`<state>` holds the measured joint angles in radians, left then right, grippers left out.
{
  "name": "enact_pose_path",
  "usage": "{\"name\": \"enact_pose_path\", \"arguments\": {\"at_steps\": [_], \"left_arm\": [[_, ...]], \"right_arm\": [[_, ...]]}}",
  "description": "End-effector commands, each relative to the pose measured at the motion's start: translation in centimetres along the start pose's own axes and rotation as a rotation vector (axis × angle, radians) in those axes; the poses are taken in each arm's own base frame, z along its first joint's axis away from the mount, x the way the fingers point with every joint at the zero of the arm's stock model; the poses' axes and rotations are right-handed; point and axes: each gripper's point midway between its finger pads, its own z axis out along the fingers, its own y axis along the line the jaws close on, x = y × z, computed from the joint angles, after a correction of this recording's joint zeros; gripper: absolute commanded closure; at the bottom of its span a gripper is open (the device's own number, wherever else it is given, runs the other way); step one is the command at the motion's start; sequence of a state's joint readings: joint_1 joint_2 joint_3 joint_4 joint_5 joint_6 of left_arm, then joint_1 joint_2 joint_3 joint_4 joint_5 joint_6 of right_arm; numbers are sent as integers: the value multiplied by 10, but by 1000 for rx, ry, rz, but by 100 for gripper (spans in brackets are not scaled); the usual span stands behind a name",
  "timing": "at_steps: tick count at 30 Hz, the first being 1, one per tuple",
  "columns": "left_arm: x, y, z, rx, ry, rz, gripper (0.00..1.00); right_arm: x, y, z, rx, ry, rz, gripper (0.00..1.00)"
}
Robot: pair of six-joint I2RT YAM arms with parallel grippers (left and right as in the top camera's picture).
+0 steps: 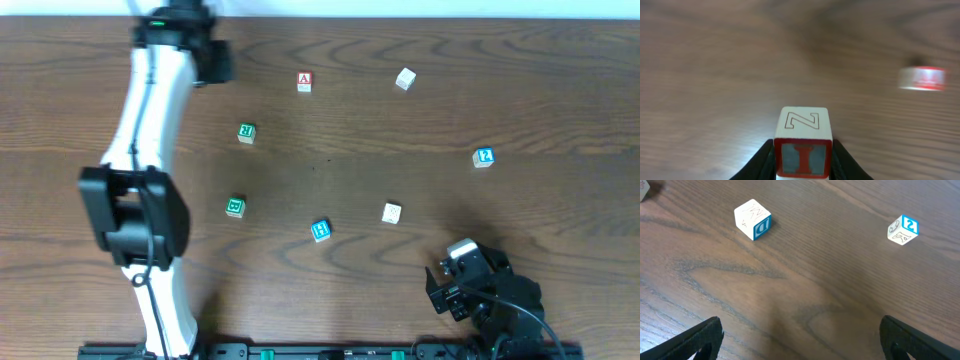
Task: Spell out Ai2
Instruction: 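Carry the red 'I' block right toward the red 'A' block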
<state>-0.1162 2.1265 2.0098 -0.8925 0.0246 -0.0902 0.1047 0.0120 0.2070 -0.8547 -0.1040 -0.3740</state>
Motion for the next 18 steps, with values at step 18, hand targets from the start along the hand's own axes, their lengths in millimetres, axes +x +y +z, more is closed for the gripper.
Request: {"name": "enact_pose_path", "arguments": {"at_steps": [18], "left_arm": [[108,-180,46,153,248,156,94]], "right_arm": [[4,1,2,-5,7,-2,1]]}}
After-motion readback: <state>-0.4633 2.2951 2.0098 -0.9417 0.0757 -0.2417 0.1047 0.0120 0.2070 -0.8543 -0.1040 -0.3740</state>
